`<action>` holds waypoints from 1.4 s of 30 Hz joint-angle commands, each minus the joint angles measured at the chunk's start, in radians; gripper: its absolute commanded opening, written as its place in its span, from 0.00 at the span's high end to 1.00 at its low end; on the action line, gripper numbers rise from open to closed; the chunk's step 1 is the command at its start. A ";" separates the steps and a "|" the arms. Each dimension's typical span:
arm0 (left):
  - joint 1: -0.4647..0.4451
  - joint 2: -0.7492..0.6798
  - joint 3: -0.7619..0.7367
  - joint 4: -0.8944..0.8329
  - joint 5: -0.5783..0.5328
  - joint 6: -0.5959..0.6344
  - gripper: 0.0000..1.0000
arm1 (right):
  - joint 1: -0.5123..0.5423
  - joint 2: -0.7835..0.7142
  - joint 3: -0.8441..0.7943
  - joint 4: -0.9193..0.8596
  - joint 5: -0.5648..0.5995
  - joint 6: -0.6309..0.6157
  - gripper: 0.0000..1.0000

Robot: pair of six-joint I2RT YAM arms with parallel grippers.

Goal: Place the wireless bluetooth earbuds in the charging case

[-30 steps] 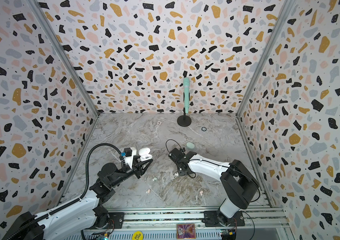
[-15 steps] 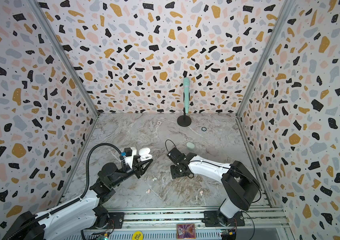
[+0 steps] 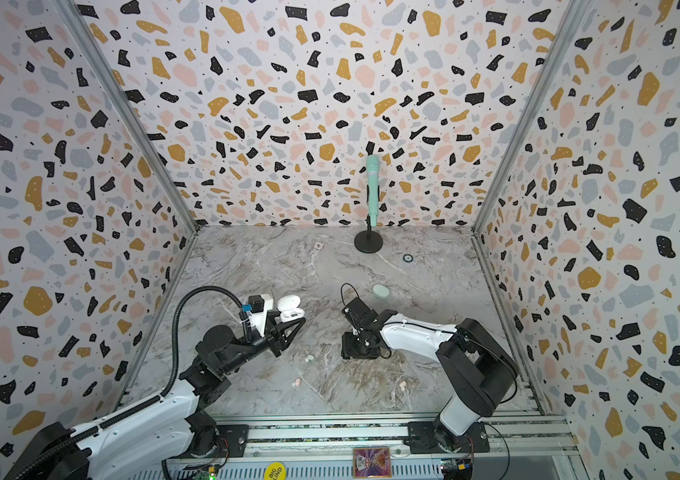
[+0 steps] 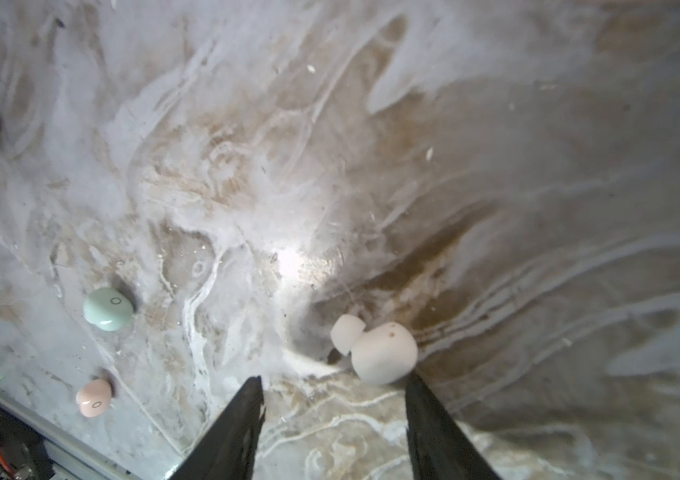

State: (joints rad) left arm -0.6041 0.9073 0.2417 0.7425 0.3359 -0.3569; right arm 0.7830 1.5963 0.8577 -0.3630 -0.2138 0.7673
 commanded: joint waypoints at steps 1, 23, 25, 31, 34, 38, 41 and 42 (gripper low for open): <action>0.006 -0.004 -0.012 0.066 0.010 -0.006 0.86 | -0.023 0.014 -0.028 0.048 -0.039 0.048 0.44; 0.019 -0.005 -0.024 0.080 0.009 -0.015 0.86 | -0.031 0.053 0.083 0.115 0.020 0.129 0.55; 0.020 -0.007 -0.024 0.080 0.010 -0.017 0.86 | -0.030 0.075 0.099 0.127 -0.013 0.122 0.55; 0.023 -0.009 -0.027 0.080 0.010 -0.019 0.86 | -0.001 0.098 0.129 0.116 -0.047 0.096 0.55; 0.025 -0.010 -0.027 0.080 0.011 -0.019 0.86 | 0.010 0.098 0.159 0.011 0.048 0.042 0.55; 0.024 -0.010 -0.027 0.080 0.012 -0.021 0.86 | 0.033 0.102 0.197 -0.111 0.176 -0.027 0.55; 0.024 -0.010 -0.027 0.081 0.013 -0.022 0.86 | 0.063 0.120 0.227 -0.159 0.226 -0.049 0.55; 0.024 -0.011 -0.027 0.081 0.012 -0.022 0.86 | 0.073 0.129 0.236 -0.168 0.234 -0.052 0.55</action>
State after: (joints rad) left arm -0.5842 0.9073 0.2241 0.7578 0.3359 -0.3782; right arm 0.8265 1.7054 1.0492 -0.4194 -0.0731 0.7692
